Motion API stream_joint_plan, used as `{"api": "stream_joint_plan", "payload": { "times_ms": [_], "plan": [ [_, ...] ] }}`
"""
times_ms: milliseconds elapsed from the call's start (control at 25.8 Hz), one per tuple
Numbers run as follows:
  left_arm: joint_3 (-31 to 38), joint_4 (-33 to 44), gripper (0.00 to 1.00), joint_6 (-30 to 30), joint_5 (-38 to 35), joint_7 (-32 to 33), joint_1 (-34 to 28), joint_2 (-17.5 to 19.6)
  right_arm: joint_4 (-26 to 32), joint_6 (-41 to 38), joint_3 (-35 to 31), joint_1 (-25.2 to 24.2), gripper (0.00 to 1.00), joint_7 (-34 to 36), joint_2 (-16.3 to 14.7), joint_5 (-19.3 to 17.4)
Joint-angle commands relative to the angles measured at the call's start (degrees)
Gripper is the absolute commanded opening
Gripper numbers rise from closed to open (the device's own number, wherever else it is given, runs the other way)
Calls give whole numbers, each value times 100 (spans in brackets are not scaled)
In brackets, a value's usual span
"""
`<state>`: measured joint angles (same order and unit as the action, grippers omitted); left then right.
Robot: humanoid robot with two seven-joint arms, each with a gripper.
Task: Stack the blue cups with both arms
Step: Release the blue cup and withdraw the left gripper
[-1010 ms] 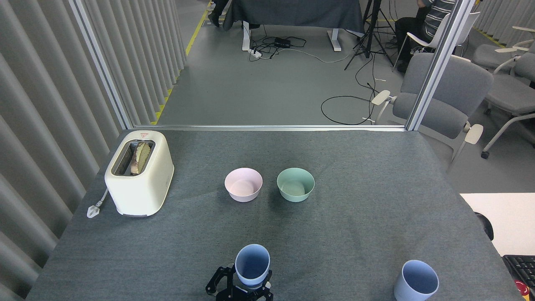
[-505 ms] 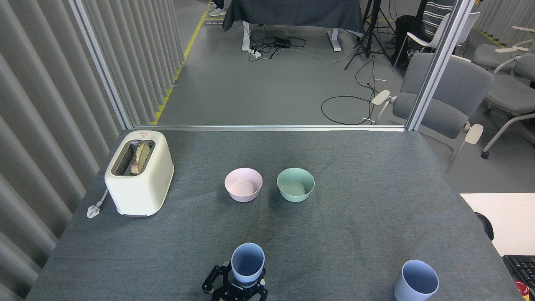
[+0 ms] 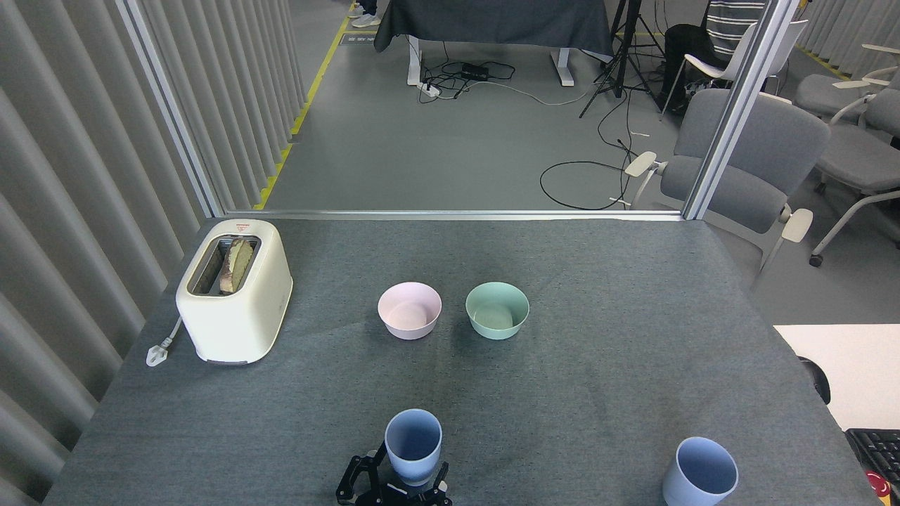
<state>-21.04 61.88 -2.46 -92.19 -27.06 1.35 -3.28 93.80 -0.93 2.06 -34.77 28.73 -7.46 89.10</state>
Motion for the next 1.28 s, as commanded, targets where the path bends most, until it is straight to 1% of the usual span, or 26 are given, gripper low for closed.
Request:
{"api": "stream_joint_plan", "payload": {
  "times_ms": [0,117,194,350,427,505,621,738,777,854,971,1049,1243],
  "plan": [
    [3,351,100,-44,34,-45,-214,11,-28,-12,14,5,100,1,-1,2],
    [12,483,100,-9,25,-45,-425,29,-72,-12,5,14,100,1,-1,-7],
    [30,729,100,9,25,-45,-672,47,-151,-3,-4,32,100,1,-1,-7],
    [65,1230,100,26,25,-45,-1234,222,-187,-3,-4,32,100,1,8,-7],
    [311,1370,100,44,25,-54,-1480,284,-187,5,-4,32,100,1,8,-7],
    [636,1722,100,35,25,-54,-1823,372,-187,5,-21,32,100,1,8,-7],
    [979,2381,100,26,34,-54,-2368,679,-195,-3,-57,67,100,-17,-1,-42],
    [1216,2865,100,35,131,-54,-2763,882,-406,5,-65,155,100,-61,8,-51],
    [1295,2935,100,35,245,-54,-2851,925,-485,23,-65,278,100,-87,8,-42],
    [1357,2961,100,17,561,-54,-2930,961,-661,58,-118,497,100,-263,-1,-42],
    [1348,2961,100,26,869,-54,-2930,961,-802,67,-443,726,100,-527,-18,-42],
    [1339,2970,100,26,878,-54,-2939,961,-925,76,-689,867,100,-544,-9,-42],
    [1348,2952,100,35,878,-63,-2939,969,-1101,129,-1182,972,100,-544,-1,-42]
  ]
}}
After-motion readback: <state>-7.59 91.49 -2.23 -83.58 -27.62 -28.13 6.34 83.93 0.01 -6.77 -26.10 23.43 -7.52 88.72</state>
